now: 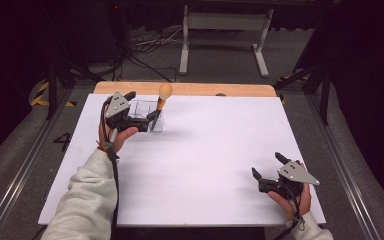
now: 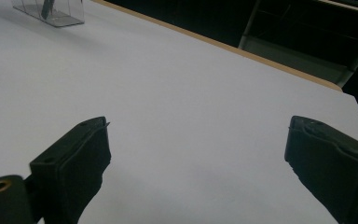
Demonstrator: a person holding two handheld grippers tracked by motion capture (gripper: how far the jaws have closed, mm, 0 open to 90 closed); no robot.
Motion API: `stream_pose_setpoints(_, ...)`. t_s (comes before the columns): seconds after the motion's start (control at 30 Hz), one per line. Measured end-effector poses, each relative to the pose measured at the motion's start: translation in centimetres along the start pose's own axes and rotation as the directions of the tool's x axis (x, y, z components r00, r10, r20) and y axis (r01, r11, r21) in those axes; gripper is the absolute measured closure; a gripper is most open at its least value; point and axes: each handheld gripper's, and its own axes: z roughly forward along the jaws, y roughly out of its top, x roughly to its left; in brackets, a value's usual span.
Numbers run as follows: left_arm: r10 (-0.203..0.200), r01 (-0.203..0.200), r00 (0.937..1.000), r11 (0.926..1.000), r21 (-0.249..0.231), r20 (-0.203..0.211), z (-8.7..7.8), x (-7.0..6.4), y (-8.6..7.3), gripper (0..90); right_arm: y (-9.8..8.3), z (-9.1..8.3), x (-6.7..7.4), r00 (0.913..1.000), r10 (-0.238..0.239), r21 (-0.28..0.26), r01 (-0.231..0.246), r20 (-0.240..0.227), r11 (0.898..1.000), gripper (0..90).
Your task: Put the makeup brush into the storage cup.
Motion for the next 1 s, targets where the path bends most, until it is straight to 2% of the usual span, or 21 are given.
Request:
stream_pose_setpoints(0.17, 0.006, -0.006, 0.9999, 1.0, -0.002, 0.011, -0.5, -0.3, 0.3, 1.8, 0.0, 0.0, 0.0, 1.0, -0.001, 0.001, 0.001, 0.0, 1.0, 7.4)
stream_pose_setpoints(0.33, 0.038, -0.038, 0.9991, 0.9992, 0.006, 0.019, -0.8, -0.9, 0.4, 1.8, 0.0, 0.0, 0.0, 1.0, -0.003, 0.0, 0.003, -0.001, 1.0, 7.4)
stream_pose_setpoints(0.83, 0.052, -0.052, 0.9985, 0.9986, -0.01, 0.016, -2.0, -1.6, 0.2, 2.1, 0.0, 0.0, 0.1, 1.0, -0.005, 0.003, 0.005, 0.0, 1.0, 7.4)
stream_pose_setpoints(1.0, 0.071, -0.071, 0.9971, 0.9974, 0.006, 0.027, -2.3, -2.0, -0.1, 2.2, 0.0, 0.0, 0.1, 1.0, -0.005, 0.002, 0.005, -0.001, 1.0, 7.4)
